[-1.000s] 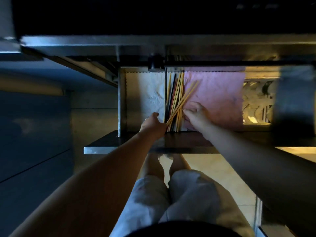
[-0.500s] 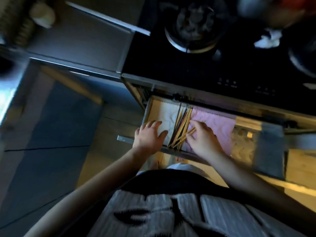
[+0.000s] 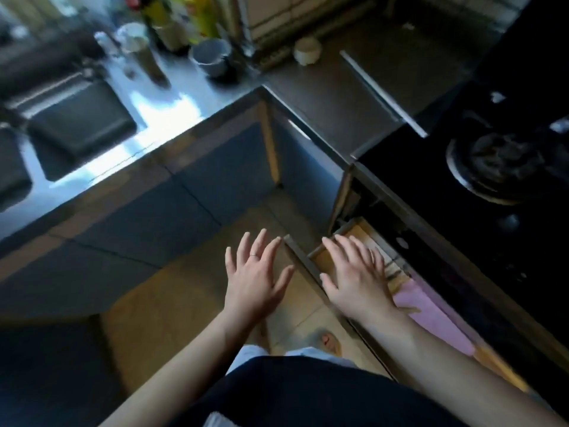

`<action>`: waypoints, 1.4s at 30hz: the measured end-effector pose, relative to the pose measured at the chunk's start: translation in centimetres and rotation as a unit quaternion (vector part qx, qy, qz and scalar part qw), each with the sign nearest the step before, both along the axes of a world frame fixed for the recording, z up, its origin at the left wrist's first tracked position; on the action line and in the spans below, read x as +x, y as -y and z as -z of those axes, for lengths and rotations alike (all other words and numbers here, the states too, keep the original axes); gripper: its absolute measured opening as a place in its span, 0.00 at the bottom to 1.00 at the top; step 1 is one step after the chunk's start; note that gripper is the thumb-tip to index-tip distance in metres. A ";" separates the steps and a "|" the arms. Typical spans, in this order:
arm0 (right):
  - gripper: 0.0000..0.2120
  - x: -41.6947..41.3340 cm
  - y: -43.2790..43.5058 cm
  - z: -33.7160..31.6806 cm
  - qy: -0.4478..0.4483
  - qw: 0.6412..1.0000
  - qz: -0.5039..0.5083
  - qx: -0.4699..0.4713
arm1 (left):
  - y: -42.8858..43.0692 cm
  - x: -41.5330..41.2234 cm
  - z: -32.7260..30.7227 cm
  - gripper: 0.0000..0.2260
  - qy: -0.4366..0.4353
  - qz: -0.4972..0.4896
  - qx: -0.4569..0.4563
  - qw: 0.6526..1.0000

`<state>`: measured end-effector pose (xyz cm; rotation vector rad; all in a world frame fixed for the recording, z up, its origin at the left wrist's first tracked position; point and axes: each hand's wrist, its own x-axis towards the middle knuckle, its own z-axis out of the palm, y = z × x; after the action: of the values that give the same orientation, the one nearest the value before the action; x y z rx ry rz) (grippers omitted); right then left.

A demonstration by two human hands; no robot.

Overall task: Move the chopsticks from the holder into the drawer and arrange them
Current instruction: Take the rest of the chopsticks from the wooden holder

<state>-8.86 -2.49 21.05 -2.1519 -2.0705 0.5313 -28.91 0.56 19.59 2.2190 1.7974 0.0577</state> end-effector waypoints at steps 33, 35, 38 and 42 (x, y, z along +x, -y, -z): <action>0.31 -70.9 -4.4 -6.4 -0.030 0.898 -0.433 0.077 | 12.6 -67.4 -3.7 0.31 0.068 -0.490 0.089 0.865; 0.31 -74.0 -5.3 -6.9 -0.035 0.891 -0.447 0.079 | 12.4 -69.7 -3.9 0.30 0.070 -0.508 0.094 0.853; 0.31 -78.3 -6.9 -7.5 -0.041 0.880 -0.466 0.084 | 11.6 -73.1 -4.2 0.29 0.068 -0.531 0.106 0.838; 0.31 -84.2 -10.6 -7.9 -0.044 0.863 -0.492 0.101 | 9.3 -78.2 -4.8 0.30 0.068 -0.555 0.131 0.819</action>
<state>-93.08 8.09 28.90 -0.7938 -2.8785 0.4230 -107.07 -8.71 24.36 0.9186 2.8198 0.6996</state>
